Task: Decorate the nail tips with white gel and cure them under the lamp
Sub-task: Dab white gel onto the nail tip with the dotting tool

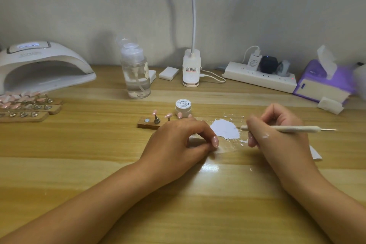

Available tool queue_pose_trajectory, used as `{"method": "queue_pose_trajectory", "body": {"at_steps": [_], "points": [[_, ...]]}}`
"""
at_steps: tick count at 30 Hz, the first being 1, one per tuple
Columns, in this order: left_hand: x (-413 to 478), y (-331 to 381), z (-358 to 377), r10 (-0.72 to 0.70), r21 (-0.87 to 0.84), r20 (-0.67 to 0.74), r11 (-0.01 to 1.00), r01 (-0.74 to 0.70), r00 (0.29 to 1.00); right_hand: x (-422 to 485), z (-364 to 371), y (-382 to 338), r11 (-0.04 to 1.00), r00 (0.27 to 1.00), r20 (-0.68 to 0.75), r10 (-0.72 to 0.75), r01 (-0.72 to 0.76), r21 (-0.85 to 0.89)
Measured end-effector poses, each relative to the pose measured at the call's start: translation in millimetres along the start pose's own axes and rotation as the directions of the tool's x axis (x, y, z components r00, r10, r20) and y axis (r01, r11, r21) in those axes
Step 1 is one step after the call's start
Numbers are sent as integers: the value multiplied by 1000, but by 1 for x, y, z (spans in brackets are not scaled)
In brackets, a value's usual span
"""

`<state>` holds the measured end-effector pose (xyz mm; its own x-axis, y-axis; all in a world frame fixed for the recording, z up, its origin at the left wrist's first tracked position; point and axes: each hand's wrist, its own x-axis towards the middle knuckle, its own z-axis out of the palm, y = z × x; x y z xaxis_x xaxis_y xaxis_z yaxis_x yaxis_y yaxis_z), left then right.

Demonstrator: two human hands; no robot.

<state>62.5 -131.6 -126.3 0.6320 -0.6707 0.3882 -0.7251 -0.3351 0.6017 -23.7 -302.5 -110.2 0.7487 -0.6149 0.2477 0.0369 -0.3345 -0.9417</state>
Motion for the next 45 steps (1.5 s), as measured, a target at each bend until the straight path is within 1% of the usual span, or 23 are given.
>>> {"method": "queue_pose_trajectory", "body": {"at_steps": [1, 3, 6, 11, 13, 15, 16, 18, 19, 20, 21, 23, 25, 32, 45], "points": [[0, 0, 0, -5, 4, 2, 1000, 5, 1000, 1, 0, 2, 998, 999, 23, 30, -29, -64], [0, 1, 0, -11, 14, 4, 1000, 11, 1000, 2, 0, 5, 990, 996, 58, 69, -61, -131], [0, 1, 0, -8, 30, -2, 1000, 8, 1000, 1, 2, 7, 972, 991, 104, 84, -59, -228], [0, 3, -1, -4, 27, 9, 1000, 4, 1000, 3, 1, 6, 972, 994, 77, 76, -57, -227], [-1, 4, -2, 2, 31, 11, 1000, -2, 1000, 2, 1, 6, 970, 994, 89, 65, -42, -239], [-1, 4, -2, 12, 20, 5, 1000, -12, 1000, 2, 0, 6, 976, 998, 63, 31, -17, -216], [-1, 4, -2, 14, 14, 4, 1000, -14, 1000, 2, -1, 5, 986, 999, 33, 12, -6, -168], [-1, 3, -2, 11, 12, 1, 1000, -11, 1000, -1, -1, -1, 999, 1000, 5, -5, 5, 37], [-1, 3, -1, 9, 15, -2, 1000, -9, 1000, -4, 0, -4, 990, 1000, 18, 6, -8, 142], [-1, 3, -1, 7, 18, -4, 1000, -7, 1000, -8, 2, -6, 978, 999, 48, 16, -25, 207], [-1, 2, -1, 2, 20, -4, 1000, -2, 1000, -11, 5, -8, 973, 996, 91, 21, -41, 226], [0, 2, 0, -10, 19, 3, 1000, 10, 1000, -16, 11, -9, 975, 983, 182, 39, -77, 207], [0, 1, 0, -14, 11, 3, 1000, 14, 1000, -17, 13, -7, 976, 975, 209, 71, -111, 190], [0, 1, 0, -10, -3, 8, 1000, 10, 1000, -16, 15, -3, 987, 972, 220, 85, -112, 112], [0, 0, -1, 15, -1, 0, 1000, -15, 1000, -14, 15, 0, 988, 968, 230, 98, -122, 95]]}}
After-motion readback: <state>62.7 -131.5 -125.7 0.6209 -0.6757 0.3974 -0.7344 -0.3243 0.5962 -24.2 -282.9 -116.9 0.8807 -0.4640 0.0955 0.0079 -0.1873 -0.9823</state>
